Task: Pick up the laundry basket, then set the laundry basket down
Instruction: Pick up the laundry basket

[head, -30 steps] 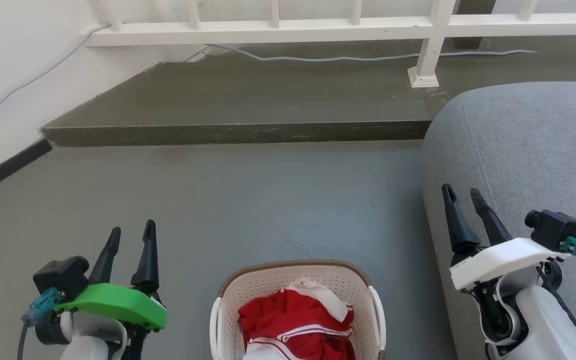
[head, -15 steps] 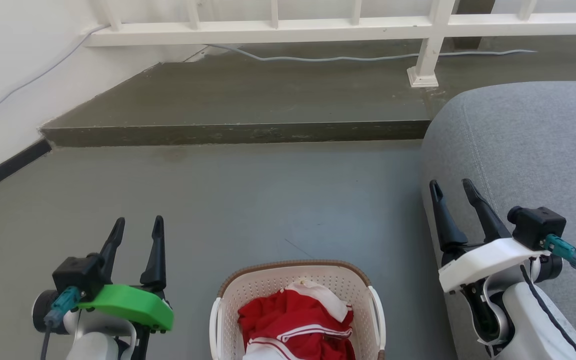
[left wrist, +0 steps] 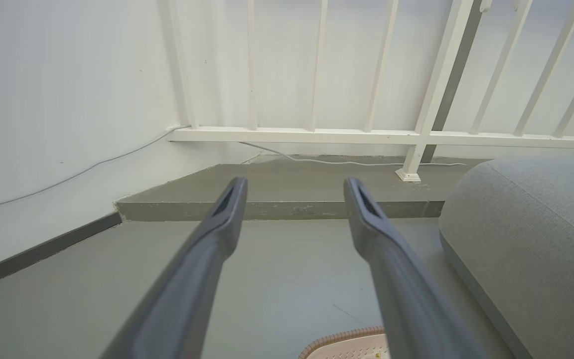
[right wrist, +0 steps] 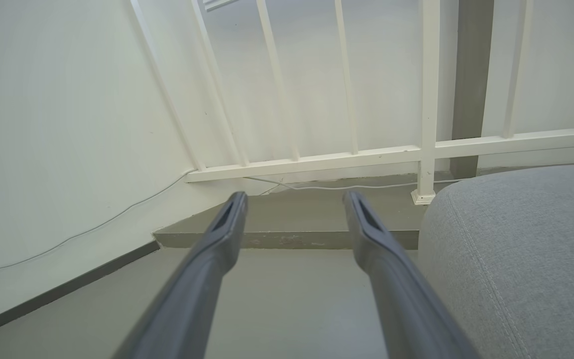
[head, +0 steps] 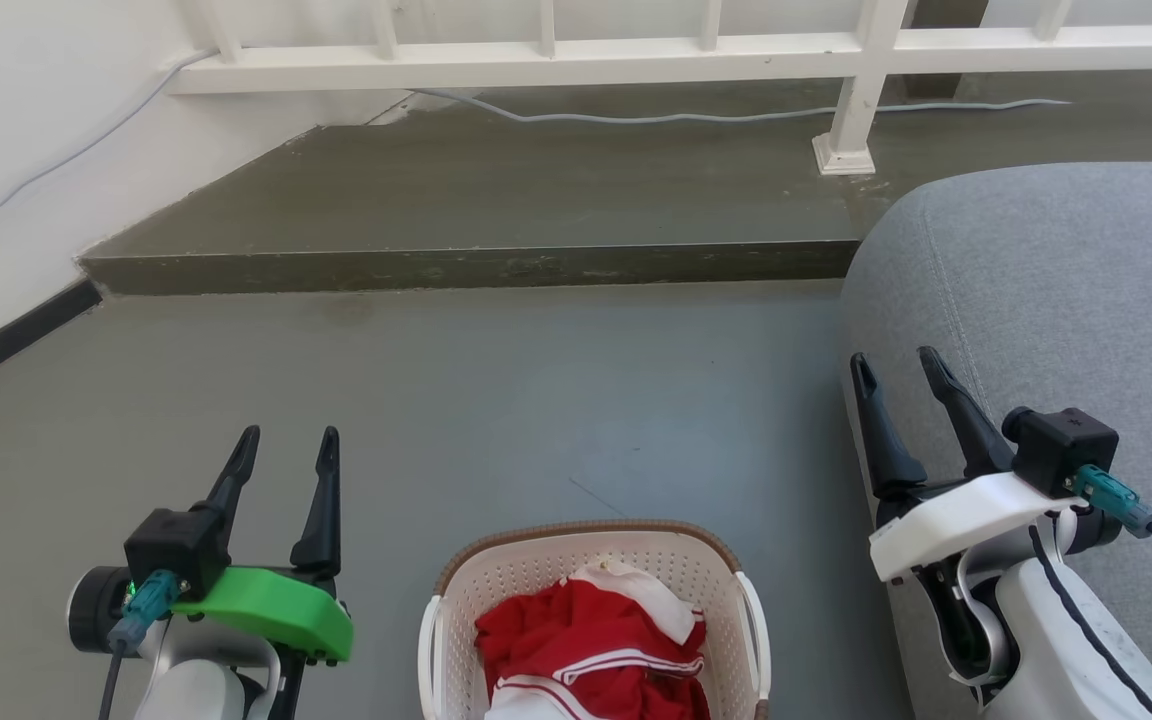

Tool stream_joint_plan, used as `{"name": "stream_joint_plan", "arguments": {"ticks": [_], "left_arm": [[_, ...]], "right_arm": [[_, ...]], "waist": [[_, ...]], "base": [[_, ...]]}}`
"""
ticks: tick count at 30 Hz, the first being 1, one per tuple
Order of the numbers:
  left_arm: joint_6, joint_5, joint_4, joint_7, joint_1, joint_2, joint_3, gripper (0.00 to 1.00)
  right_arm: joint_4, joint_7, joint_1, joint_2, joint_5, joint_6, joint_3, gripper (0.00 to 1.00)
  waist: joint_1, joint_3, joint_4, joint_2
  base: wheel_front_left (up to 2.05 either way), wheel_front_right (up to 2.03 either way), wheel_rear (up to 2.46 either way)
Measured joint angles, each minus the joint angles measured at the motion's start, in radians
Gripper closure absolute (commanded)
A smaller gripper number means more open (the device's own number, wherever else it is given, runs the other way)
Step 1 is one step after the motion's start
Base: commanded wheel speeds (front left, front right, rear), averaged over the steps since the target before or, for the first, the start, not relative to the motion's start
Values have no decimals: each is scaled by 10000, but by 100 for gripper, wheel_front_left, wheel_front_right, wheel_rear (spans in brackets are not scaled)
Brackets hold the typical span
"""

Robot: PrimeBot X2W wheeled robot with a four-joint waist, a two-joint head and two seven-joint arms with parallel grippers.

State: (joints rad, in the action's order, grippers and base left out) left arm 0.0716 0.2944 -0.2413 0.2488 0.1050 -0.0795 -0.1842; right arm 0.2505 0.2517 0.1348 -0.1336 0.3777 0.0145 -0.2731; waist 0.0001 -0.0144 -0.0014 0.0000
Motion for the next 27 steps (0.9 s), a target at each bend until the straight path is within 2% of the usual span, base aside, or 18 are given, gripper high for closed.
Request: {"name": "stream_joint_plan", "arguments": {"ticks": [14,27], "left_arm": [[155,-90,-35,2,0,58,174,0],[265,-88,-150,4,480,98,194,0]], "right_arm": [[330,0,-1,75,-17,13,134,0],[957,0,3,146,-12,13,178,0]], "waist": [[0,-221,-76,0],[0,-1462,-155,0]], "base": [[0,0,0],[0,0,0]]}}
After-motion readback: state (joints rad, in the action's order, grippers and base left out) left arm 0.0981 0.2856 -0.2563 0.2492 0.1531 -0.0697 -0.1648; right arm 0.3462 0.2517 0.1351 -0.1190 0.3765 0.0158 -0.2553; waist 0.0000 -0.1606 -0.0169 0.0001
